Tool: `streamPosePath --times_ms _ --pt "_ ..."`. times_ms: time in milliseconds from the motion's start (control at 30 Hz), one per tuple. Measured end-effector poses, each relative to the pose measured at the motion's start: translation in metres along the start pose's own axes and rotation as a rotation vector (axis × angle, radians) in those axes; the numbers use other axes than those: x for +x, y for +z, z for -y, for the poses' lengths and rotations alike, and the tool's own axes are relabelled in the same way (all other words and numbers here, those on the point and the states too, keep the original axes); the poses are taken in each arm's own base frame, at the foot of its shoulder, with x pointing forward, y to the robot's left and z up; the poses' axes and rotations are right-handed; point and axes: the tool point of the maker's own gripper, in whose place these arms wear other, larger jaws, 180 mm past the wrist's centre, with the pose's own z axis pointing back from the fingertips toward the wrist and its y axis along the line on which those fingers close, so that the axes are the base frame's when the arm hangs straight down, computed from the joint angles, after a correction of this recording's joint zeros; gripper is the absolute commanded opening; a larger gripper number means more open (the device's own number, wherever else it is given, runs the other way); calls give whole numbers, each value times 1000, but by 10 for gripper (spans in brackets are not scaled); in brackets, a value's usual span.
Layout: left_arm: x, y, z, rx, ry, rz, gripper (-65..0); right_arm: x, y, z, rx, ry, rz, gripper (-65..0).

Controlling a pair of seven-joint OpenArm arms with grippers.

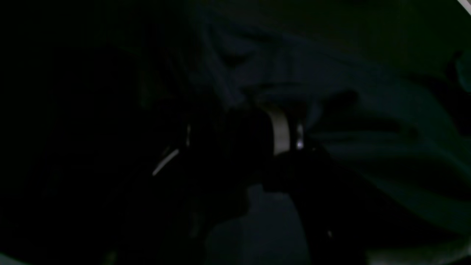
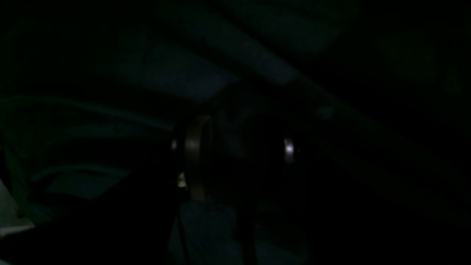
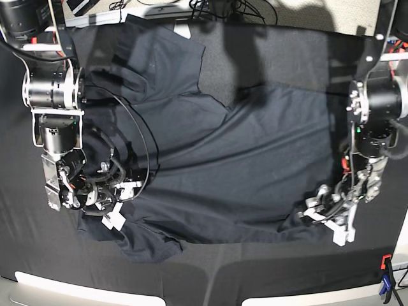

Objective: Layout the t-shirt on the table in an organized manner, then fold the t-shirt properly
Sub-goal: 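Lower the left gripper to the shirt hem and grasp it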

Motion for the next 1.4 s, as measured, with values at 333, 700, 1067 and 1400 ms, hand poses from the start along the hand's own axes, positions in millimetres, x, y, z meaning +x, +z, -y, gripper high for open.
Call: streamPosePath --times_ms 333,700,1067,1400 --pt "41 7 -37 196 -124 117 -650 0 0 0 0 -1 3 -410" --pt "102 42 -93 369 -217 281 -508 0 -2 -3 6 1 4 -410" --pt "102 39 -81 274 -230 277 -448 0 -2 -3 8 8 4 -410" --pt "74 48 -99 207 -218 70 -448 0 -1 -2 9 10 5 -410"
